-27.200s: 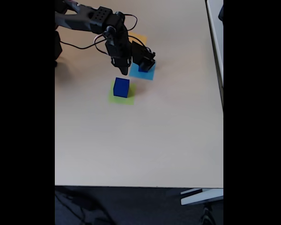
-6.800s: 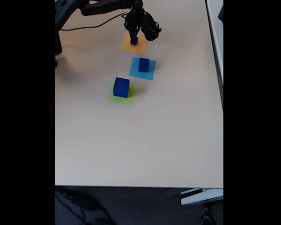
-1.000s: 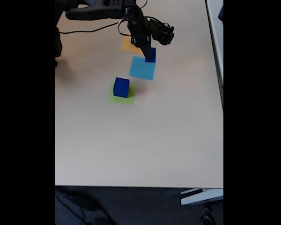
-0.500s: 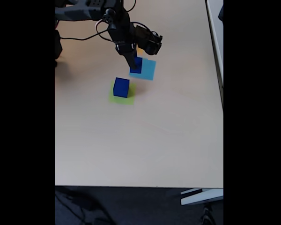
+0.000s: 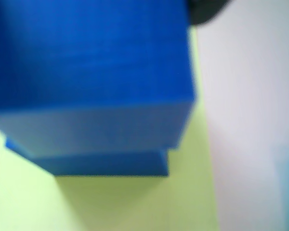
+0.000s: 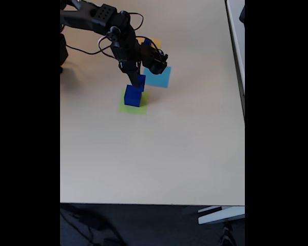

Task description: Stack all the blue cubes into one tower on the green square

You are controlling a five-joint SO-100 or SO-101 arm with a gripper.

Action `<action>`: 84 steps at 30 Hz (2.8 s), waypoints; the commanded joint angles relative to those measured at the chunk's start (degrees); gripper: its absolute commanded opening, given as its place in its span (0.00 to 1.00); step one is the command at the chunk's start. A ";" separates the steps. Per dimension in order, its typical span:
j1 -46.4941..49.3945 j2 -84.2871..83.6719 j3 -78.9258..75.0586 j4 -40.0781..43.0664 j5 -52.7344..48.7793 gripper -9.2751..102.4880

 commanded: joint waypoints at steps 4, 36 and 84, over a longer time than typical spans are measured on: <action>1.05 6.06 1.41 -0.18 -0.70 0.11; 2.11 6.33 5.27 -2.64 -0.53 0.12; 1.85 6.06 7.38 -5.01 -0.44 0.20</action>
